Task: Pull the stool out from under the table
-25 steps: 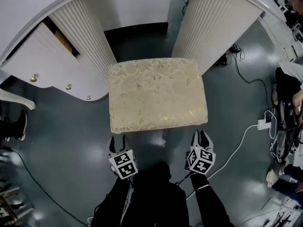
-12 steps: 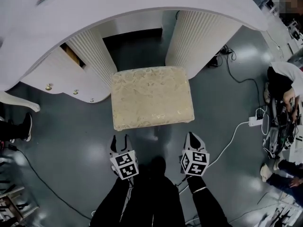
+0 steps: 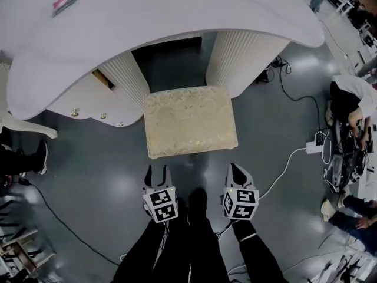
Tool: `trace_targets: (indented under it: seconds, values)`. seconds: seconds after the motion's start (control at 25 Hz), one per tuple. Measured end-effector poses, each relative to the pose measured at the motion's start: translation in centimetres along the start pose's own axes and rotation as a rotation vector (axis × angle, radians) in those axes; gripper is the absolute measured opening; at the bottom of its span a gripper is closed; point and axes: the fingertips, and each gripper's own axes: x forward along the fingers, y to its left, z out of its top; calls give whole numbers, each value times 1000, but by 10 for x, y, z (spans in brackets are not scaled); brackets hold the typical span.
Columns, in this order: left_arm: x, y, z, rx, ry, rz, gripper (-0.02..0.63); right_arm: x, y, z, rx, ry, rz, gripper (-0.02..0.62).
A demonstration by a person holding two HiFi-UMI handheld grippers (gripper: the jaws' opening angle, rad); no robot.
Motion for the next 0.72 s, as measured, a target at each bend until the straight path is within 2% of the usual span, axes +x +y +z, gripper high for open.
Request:
trace_targets:
  seconds: [0.44, 0.72]
  values:
    - [-53, -14, 68, 10, -29, -91, 224, -53, 41, 55, -20, -19, 45, 5]
    - [-84, -9, 105, 13, -48, -107, 224, -76, 64, 85, 15, -31, 71, 5]
